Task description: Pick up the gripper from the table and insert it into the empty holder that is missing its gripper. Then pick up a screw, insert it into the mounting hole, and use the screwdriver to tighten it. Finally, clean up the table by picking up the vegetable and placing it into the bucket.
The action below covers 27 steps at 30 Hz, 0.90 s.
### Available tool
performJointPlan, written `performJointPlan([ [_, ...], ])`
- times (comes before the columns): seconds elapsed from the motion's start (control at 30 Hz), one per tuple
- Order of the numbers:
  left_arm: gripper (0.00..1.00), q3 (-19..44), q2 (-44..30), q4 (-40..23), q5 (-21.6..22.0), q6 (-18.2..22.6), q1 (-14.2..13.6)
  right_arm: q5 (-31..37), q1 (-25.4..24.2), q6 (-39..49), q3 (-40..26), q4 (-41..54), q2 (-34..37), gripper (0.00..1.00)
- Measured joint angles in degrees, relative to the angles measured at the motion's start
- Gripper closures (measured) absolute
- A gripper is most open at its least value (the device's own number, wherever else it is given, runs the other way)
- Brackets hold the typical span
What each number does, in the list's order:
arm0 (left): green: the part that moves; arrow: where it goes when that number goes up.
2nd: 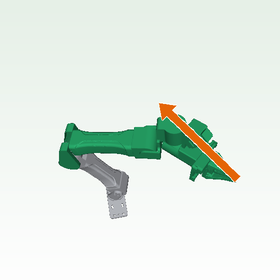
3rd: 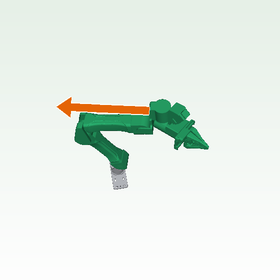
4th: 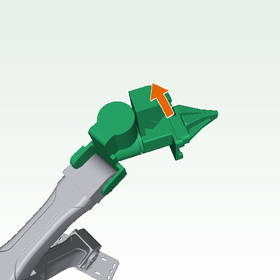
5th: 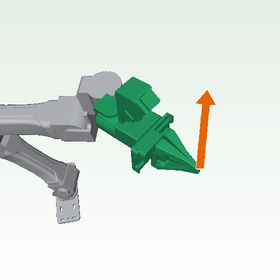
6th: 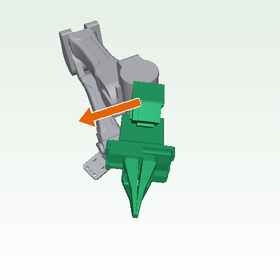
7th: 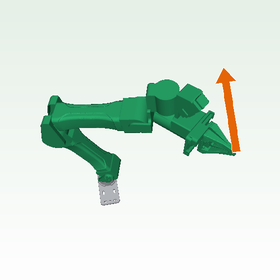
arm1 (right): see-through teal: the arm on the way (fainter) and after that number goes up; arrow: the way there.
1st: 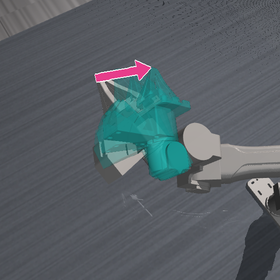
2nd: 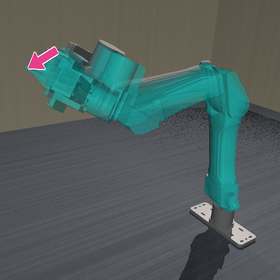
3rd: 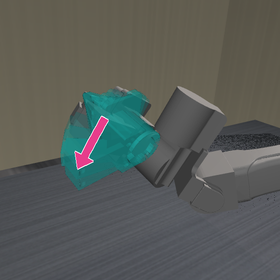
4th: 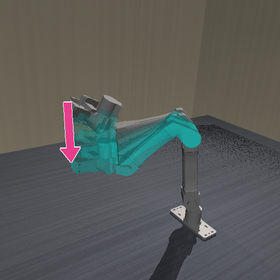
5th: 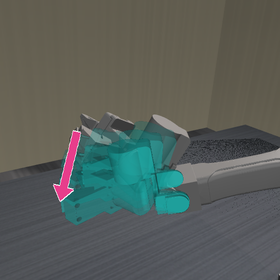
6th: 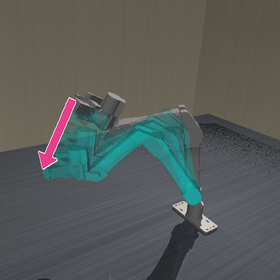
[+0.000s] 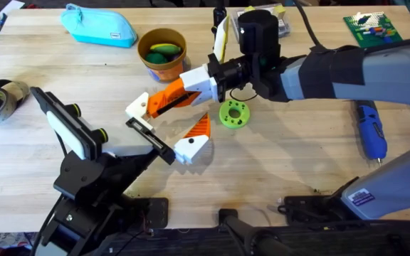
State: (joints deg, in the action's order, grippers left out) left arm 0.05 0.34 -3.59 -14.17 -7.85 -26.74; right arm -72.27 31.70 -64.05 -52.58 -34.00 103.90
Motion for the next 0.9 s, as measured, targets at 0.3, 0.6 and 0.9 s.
performJointPlan([
  [0.3,0.009,0.22,-0.33,-0.07,0.47,-0.45,0.11,-0.46,-0.39,-1.46,0.00,0.61,0.00,0.984],
  [0.6,0.009,0.22,-0.33,0.10,-1.90,-1.32,0.10,-0.65,-1.37,-3.70,0.00,2.41,0.00,0.985],
  [0.9,0.009,0.24,-0.33,0.32,-5.33,-1.58,0.14,-2.17,-2.29,-3.69,0.02,2.95,0.00,0.984],
])
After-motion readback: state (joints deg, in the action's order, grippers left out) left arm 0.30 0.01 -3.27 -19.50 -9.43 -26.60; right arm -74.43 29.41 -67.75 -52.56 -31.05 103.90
